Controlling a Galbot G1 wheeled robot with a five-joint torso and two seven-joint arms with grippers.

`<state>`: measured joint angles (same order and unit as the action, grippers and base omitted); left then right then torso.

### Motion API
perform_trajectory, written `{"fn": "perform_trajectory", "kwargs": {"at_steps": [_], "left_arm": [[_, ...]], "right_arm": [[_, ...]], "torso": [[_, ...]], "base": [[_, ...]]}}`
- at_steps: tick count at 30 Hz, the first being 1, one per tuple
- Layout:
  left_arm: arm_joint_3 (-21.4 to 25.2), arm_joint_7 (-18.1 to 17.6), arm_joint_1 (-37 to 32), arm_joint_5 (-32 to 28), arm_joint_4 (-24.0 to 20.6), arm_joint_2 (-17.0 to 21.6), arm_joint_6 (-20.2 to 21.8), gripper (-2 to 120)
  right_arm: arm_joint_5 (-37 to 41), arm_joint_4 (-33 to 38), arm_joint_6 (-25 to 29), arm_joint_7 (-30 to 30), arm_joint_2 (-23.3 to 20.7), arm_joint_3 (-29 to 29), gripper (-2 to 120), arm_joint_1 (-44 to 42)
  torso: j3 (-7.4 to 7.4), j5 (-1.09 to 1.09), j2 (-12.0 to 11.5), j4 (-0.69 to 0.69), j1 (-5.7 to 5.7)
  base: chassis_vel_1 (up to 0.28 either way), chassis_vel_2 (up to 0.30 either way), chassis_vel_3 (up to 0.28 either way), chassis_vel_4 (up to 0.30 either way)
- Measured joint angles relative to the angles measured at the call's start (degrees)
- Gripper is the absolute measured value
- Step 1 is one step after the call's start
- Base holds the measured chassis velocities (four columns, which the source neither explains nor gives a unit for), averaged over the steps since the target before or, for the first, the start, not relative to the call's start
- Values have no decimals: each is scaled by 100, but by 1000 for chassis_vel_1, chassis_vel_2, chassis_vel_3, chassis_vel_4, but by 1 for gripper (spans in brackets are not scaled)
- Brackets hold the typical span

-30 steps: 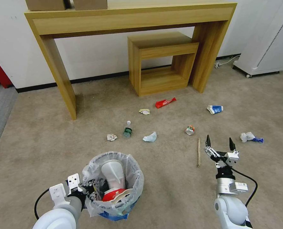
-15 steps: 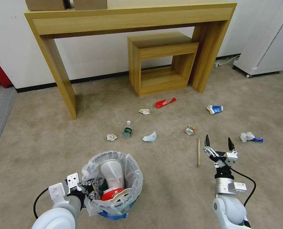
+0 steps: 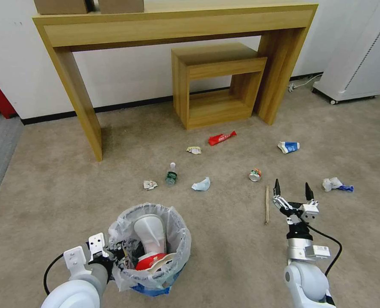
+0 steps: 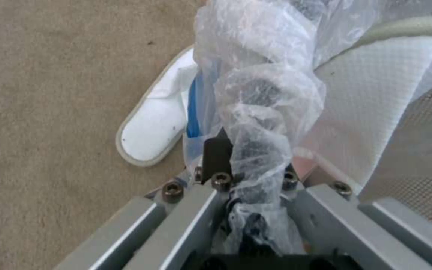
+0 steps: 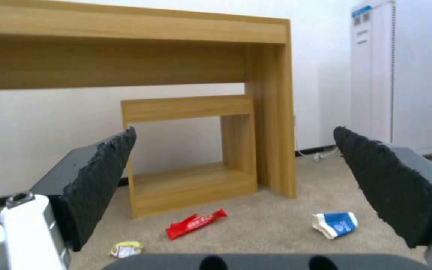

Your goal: Pick up the trash bin and place the garbage on the floor into it.

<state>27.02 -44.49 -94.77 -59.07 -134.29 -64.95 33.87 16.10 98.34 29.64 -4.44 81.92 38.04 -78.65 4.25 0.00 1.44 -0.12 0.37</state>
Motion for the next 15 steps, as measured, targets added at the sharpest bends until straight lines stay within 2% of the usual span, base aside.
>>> {"fn": "perform_trajectory", "kwargs": {"at_steps": [11,15], "left_arm": [[-100,2,-46,133,-38,-103,8,0],[-145,20,-67,233,-37,-159,12,0]], "right_arm": [[-296,-70,58,-101,-3,3,100,-2],[-294,-106,94,-132,-39,-2,100,-4]], "torso": [[0,1,0,0,0],[-1,0,0,0,-1]], "base": [[0,0,0,0],[-80,79,76,-80]]}}
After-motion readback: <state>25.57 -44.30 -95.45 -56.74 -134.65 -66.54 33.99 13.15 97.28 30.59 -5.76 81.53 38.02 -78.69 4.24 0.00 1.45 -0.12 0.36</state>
